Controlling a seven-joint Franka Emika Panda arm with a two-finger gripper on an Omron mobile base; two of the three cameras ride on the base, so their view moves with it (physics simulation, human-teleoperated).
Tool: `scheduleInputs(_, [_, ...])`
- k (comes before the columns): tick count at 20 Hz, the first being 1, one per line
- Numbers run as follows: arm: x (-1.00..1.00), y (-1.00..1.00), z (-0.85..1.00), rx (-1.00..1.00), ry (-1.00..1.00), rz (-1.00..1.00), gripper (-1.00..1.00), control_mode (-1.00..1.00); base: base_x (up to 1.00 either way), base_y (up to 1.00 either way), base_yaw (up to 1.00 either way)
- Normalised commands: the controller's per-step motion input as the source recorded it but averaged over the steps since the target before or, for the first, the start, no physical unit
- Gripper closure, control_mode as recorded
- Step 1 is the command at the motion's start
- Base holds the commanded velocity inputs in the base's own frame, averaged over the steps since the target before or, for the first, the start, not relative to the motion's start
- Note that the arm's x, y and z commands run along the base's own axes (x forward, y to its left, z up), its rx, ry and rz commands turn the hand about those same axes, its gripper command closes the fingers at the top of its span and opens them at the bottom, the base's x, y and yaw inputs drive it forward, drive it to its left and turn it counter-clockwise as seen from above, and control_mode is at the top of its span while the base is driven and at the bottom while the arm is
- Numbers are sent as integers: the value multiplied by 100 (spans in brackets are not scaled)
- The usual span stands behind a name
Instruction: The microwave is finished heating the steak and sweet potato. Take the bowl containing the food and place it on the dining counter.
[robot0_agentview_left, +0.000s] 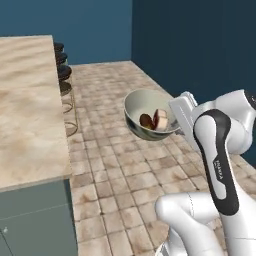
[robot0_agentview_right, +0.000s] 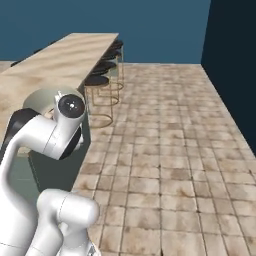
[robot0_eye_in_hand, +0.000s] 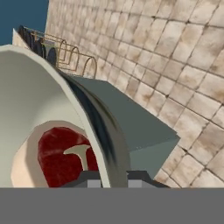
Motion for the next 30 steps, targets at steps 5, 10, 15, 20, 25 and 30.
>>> scheduleInputs(5, [0,0,0,0,0,0,100,100,100,-100,11])
scheduleInputs(10, [0,0,0,0,0,0,100,100,100,-61,23])
scheduleInputs(15, [0,0,0,0,0,0,100,100,100,-23,43])
scheduleInputs(20, [0,0,0,0,0,0,100,100,100,-26,42])
scheduleInputs(25, [0,0,0,0,0,0,100,100,100,-27,44])
scheduleInputs(30, [0,0,0,0,0,0,100,100,100,-38,43])
